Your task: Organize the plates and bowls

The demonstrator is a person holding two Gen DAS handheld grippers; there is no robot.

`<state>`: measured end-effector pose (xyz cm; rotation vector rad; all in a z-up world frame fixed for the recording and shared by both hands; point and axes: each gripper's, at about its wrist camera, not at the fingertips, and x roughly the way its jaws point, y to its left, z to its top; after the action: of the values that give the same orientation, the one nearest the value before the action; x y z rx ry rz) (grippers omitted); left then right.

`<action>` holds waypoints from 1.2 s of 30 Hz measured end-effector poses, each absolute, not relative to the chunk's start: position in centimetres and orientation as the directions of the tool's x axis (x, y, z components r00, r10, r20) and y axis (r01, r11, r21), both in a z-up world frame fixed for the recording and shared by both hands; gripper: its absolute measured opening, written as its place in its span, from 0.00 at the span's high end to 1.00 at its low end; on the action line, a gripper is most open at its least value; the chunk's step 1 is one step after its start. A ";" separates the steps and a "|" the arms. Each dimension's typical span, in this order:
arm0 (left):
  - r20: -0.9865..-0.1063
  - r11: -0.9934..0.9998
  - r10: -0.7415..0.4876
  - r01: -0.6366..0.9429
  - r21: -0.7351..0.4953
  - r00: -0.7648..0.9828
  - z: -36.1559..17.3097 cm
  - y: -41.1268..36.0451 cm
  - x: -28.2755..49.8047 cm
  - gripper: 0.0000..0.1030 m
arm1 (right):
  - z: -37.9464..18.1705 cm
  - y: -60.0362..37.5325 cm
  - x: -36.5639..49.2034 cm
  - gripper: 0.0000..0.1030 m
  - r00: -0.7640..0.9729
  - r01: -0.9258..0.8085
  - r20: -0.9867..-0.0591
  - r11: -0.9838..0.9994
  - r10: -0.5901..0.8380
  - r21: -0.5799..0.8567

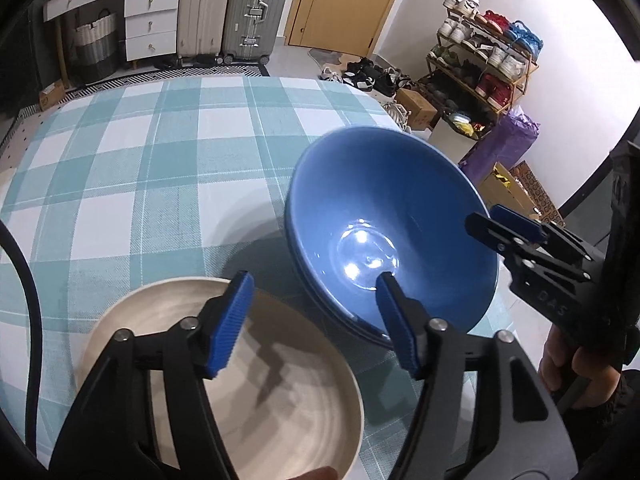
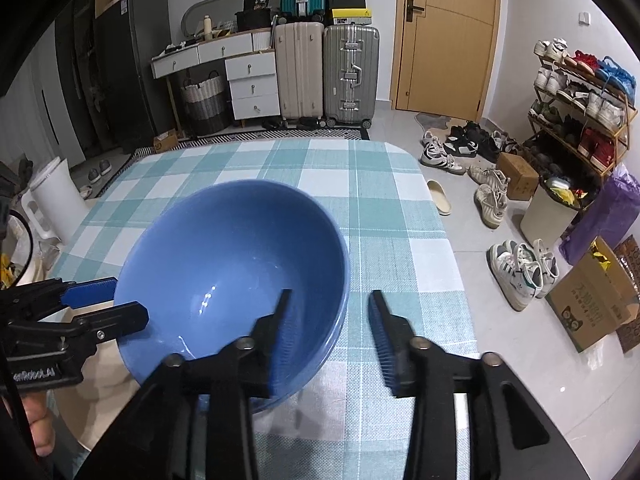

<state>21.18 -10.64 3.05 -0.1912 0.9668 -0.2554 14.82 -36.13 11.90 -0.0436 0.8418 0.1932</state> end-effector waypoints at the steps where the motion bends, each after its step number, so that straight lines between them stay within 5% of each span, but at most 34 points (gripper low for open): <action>1: -0.780 0.951 -0.304 0.128 -0.281 0.547 3.3 -10.3 21.2 0.29 | 12.2 -36.4 14.7 0.50 0.654 -0.189 -0.739 0.981 0.162 0.047; 4: -0.766 0.952 -0.300 0.123 -0.282 0.568 4.3 -9.6 21.3 0.19 | 12.9 -36.8 14.5 0.17 0.668 -0.188 -0.723 0.980 0.177 0.066; 6: -0.767 0.956 -0.283 0.108 -0.272 0.576 4.6 -9.0 21.5 0.15 | 13.5 -37.4 14.3 0.08 0.686 -0.171 -0.705 0.981 0.182 0.086; 8: -0.765 0.958 -0.273 0.088 -0.274 0.583 4.5 -8.5 21.7 0.00 | 13.6 -38.1 14.2 0.01 0.691 -0.155 -0.695 0.980 0.199 0.126; 26: -0.795 0.923 -0.299 -0.053 -0.382 0.529 -0.6 -7.5 24.1 0.02 | 9.2 -39.1 14.8 0.01 0.612 -0.124 -0.717 0.936 0.334 0.330; 36: -0.758 0.885 -0.407 0.015 -0.465 0.510 -1.0 -9.1 24.5 0.45 | 8.5 -38.4 15.7 0.35 0.584 -0.149 -0.688 0.890 0.431 0.430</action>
<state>24.51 -9.08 -0.97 -0.4314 1.0109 -0.2637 15.73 -38.40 8.48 0.3458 0.8869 0.3462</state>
